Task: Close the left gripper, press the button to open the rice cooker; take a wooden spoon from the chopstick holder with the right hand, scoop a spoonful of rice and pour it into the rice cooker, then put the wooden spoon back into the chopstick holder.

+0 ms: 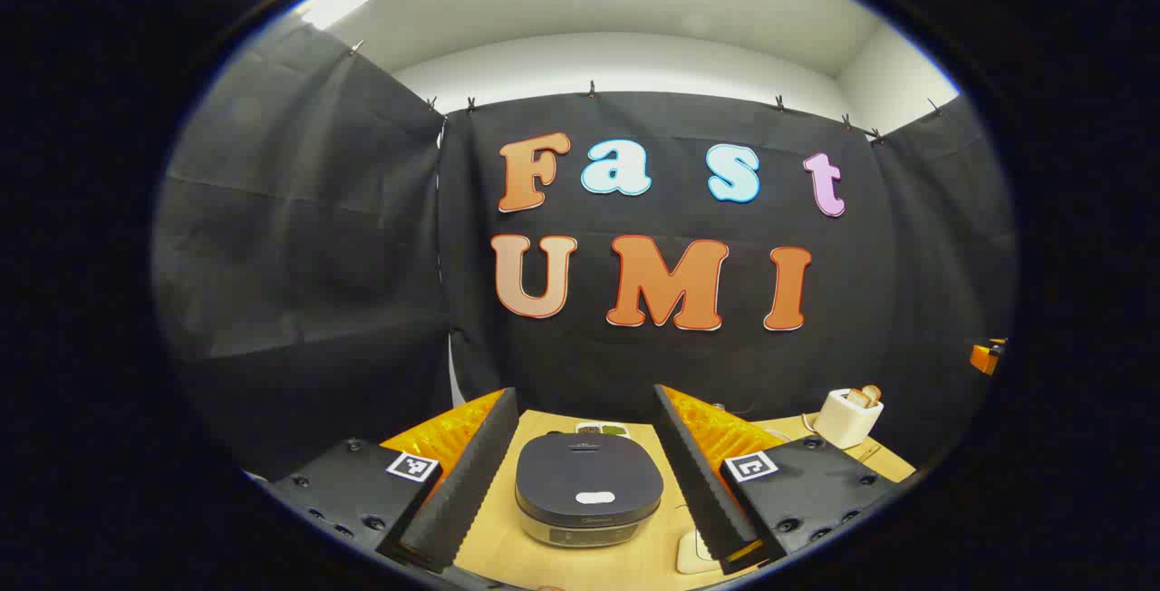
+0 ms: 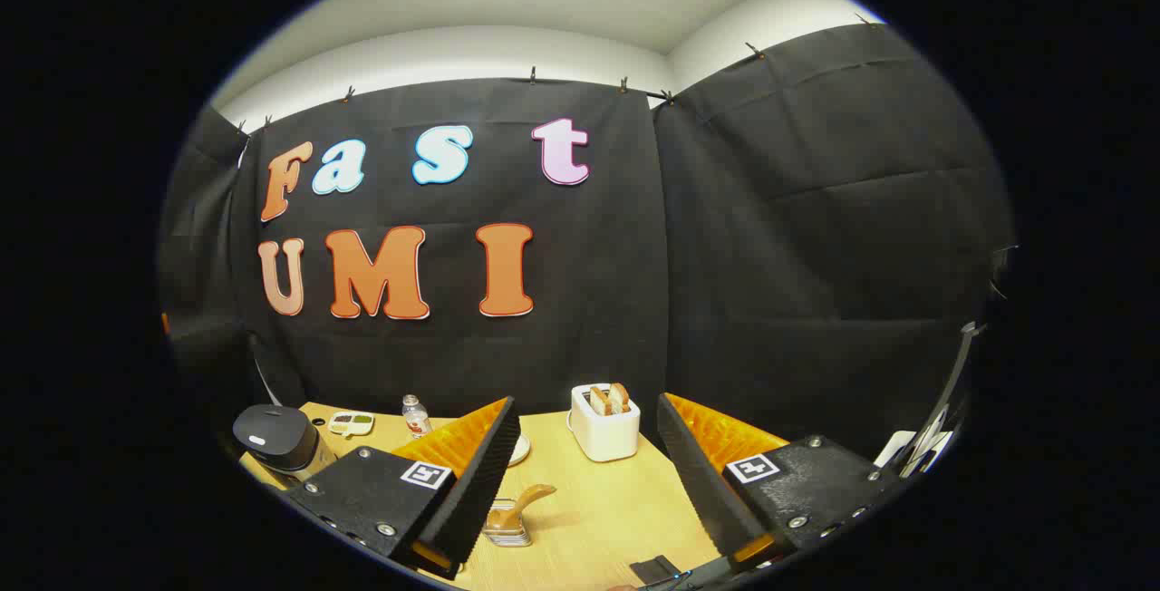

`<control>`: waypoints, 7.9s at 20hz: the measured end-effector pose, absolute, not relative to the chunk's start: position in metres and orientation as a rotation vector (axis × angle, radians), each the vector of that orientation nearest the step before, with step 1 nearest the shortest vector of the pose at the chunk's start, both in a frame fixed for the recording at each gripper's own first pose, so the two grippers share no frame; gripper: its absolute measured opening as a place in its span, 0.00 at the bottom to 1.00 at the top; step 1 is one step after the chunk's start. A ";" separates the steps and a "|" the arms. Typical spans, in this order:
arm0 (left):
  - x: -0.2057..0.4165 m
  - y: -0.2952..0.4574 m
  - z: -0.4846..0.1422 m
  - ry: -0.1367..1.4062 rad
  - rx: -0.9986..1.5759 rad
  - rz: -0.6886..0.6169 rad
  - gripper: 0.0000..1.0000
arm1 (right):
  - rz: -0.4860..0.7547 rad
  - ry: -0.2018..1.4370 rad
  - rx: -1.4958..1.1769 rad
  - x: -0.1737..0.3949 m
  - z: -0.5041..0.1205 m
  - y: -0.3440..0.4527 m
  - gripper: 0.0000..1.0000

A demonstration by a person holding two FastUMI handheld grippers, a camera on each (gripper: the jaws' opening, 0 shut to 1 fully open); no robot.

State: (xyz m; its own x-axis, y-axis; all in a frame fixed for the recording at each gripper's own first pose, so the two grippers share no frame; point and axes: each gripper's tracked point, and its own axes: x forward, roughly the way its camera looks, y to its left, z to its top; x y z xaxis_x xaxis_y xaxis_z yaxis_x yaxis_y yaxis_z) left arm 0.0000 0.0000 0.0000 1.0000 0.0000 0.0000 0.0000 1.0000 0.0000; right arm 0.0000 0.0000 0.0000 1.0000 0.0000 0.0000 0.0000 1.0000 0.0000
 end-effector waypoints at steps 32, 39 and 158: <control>-0.012 0.022 0.003 0.015 0.029 0.039 0.93 | 0.093 0.025 -0.030 0.004 -0.006 0.044 0.95; -0.008 0.027 -0.004 0.030 0.048 0.050 0.77 | 0.098 0.030 -0.041 0.004 -0.009 0.049 0.95; -0.034 0.121 0.030 0.009 0.095 0.278 0.97 | 0.478 0.340 0.440 0.044 -0.142 0.232 0.15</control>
State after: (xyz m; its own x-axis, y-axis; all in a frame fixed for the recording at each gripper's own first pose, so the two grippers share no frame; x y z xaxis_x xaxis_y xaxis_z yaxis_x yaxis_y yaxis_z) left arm -0.0345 0.1208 0.0304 0.9615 0.2747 0.0047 -0.2739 0.9571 0.0948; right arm 0.0444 0.2325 -0.1416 0.8354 0.5082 -0.2093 -0.3652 0.7978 0.4797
